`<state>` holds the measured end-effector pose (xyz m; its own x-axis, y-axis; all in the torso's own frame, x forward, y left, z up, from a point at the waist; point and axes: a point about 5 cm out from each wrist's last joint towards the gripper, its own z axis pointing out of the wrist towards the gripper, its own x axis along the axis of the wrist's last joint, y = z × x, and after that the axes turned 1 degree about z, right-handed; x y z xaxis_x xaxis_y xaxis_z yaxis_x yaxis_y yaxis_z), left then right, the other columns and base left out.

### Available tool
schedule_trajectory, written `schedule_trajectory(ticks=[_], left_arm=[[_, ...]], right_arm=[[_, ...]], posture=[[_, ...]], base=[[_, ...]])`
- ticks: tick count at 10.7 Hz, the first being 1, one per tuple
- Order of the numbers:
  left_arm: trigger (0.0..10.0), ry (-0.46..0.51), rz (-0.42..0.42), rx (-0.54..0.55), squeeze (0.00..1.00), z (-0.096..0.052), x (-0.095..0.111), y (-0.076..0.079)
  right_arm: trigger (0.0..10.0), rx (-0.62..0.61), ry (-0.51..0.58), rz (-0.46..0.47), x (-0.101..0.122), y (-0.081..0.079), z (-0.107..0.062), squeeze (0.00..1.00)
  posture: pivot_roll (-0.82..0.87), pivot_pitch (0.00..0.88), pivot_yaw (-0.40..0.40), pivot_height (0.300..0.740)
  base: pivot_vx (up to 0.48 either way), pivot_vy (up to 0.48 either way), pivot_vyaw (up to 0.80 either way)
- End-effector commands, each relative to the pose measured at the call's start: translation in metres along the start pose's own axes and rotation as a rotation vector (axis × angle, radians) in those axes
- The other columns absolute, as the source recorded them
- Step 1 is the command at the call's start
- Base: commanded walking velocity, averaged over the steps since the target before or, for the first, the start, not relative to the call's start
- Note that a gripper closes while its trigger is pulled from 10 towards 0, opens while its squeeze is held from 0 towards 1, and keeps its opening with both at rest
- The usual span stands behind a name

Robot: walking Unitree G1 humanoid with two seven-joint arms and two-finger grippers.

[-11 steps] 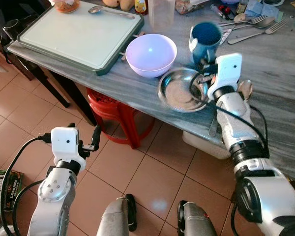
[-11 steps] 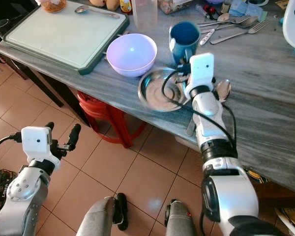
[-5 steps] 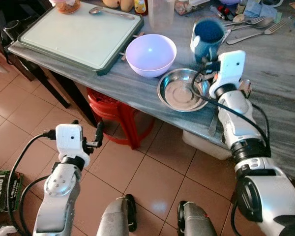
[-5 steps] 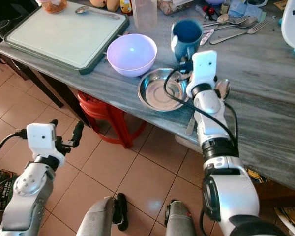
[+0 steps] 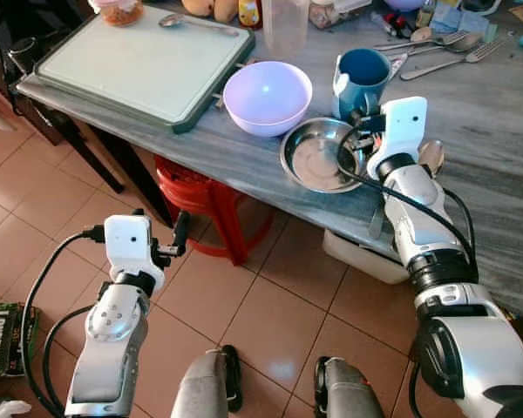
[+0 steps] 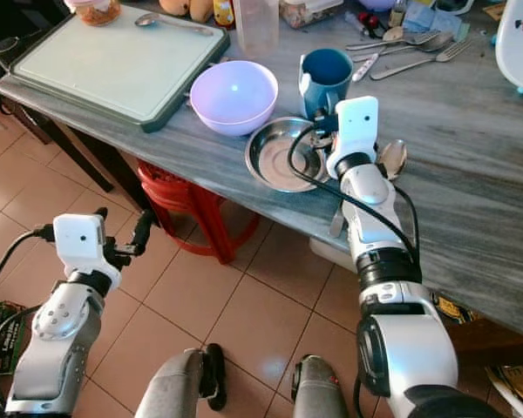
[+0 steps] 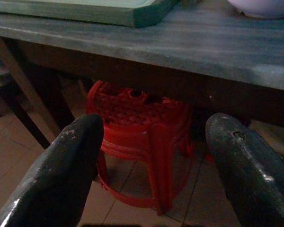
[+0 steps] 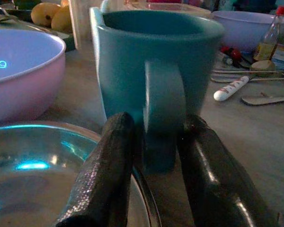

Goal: Setting the table

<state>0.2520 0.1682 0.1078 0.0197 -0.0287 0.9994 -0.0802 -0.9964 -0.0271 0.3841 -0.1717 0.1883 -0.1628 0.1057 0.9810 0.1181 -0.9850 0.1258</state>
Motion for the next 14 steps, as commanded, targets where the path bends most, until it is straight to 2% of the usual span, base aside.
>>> schedule_trajectory(ticks=[1,6,8,10,11,13,14], left_arm=[[10.0,-0.018,0.008,0.017,0.00,-0.002,-0.004,-0.005],[10.0,-0.013,-0.003,0.019,0.00,0.006,-0.007,-0.001],[10.0,-0.015,-0.011,0.023,0.00,0.009,-0.011,0.000],[10.0,0.005,-0.025,0.028,0.00,0.014,-0.009,0.003],[10.0,0.021,-0.033,0.076,0.00,0.020,-0.006,0.001],[10.0,0.019,-0.046,0.123,0.00,0.022,-0.010,0.002],[10.0,0.016,-0.057,0.137,0.00,0.023,-0.012,0.004]], right_arm=[[10.0,0.005,-0.005,-0.006,-0.001,0.000,-0.002,1.00],[10.0,-0.017,0.011,-0.020,0.007,0.008,-0.009,1.00],[10.0,-0.013,0.052,-0.013,0.010,0.005,-0.024,1.00],[10.0,-0.064,0.176,-0.017,0.018,0.007,-0.043,1.00],[10.0,-0.109,0.230,0.005,0.020,0.008,-0.057,1.00],[10.0,-0.113,0.217,0.021,0.011,-0.004,-0.078,1.00],[10.0,-0.101,0.189,0.034,-0.001,-0.017,-0.091,1.00]], posture=[[0.06,0.178,0.081,0.740],[0.03,0.144,0.073,0.740],[0.00,0.120,0.069,0.740],[0.00,0.097,0.049,0.740],[-0.01,0.085,0.041,0.740],[-0.02,0.059,0.037,0.740],[-0.02,0.038,0.037,0.740]], base=[[0.000,0.000,0.00],[0.000,0.000,0.00],[0.000,0.000,0.00],[0.000,0.000,0.00],[0.000,0.000,0.00],[0.000,0.000,0.00],[0.000,0.000,0.00]])
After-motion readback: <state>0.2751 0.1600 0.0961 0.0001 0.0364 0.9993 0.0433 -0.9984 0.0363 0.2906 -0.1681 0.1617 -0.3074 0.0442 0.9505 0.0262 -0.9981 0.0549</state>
